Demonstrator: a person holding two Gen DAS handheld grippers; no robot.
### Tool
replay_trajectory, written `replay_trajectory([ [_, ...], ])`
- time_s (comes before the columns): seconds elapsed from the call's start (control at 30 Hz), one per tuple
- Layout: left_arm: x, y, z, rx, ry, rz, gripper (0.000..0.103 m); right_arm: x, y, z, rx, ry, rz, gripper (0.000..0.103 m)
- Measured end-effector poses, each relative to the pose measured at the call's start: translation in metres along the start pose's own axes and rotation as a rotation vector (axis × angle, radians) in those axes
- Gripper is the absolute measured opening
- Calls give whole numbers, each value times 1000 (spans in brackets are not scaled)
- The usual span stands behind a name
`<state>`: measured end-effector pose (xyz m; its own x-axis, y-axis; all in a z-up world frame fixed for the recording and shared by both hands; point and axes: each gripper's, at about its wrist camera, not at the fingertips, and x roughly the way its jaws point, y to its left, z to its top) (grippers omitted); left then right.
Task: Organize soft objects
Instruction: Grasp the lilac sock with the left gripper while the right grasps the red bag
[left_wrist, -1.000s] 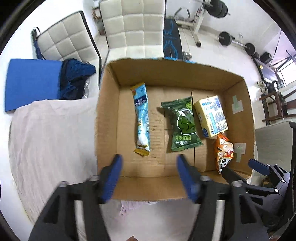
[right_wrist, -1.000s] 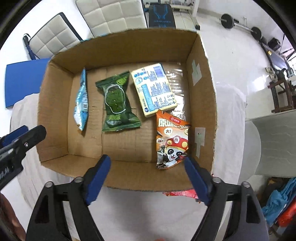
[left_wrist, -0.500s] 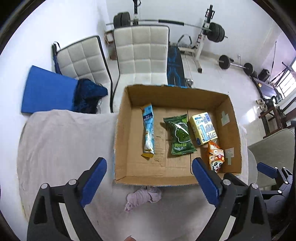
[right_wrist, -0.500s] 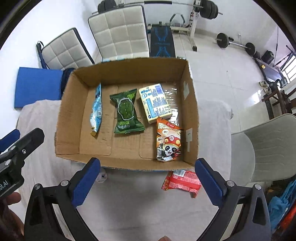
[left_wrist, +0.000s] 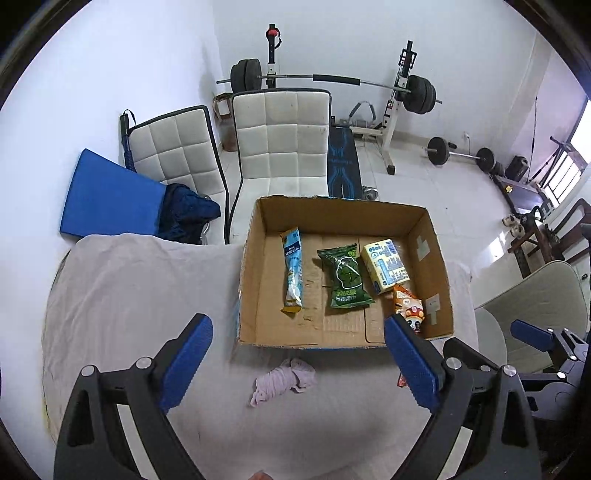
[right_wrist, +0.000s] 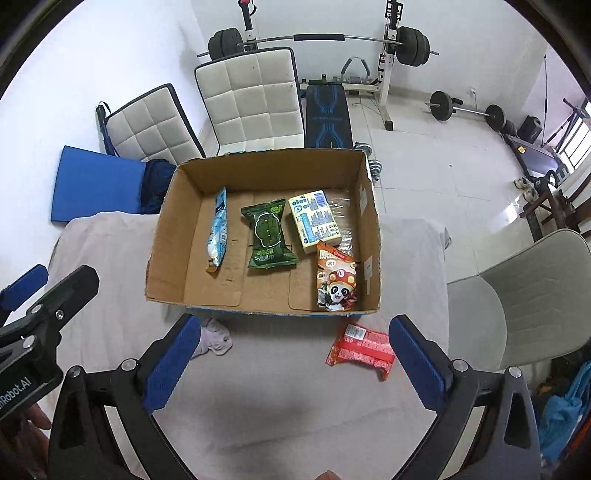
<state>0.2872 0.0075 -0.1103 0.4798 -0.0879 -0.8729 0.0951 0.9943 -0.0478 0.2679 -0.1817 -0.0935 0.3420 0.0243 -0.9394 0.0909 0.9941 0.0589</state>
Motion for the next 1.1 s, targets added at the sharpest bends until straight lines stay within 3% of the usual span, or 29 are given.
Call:
replay_trajectory([
  [0.17,-6,1,-5,3,-8,8,95,-6,-8,-7,28,-1,19,103],
  [0.3,5,9,-19,38,11,96,95,10,-37,-18,85,41,5,103],
  [0.53,85,36,-75,32,252,159,95,84,-95,-63,197,211,-36,103],
  [0.67,146,31,-106,91,412,159,95,134,-113,-76,156,287,-81,103],
  [0.8,186,22,-119,134,486,173,95,172,-126,-76,81,294,-112,103],
  [0.97,215,15,-125,135,534,165,95,214,-146,-71,32,282,31,103],
  [1.1,224,12,-129,134,551,162,95,242,-143,-85,1,378,127,103],
])
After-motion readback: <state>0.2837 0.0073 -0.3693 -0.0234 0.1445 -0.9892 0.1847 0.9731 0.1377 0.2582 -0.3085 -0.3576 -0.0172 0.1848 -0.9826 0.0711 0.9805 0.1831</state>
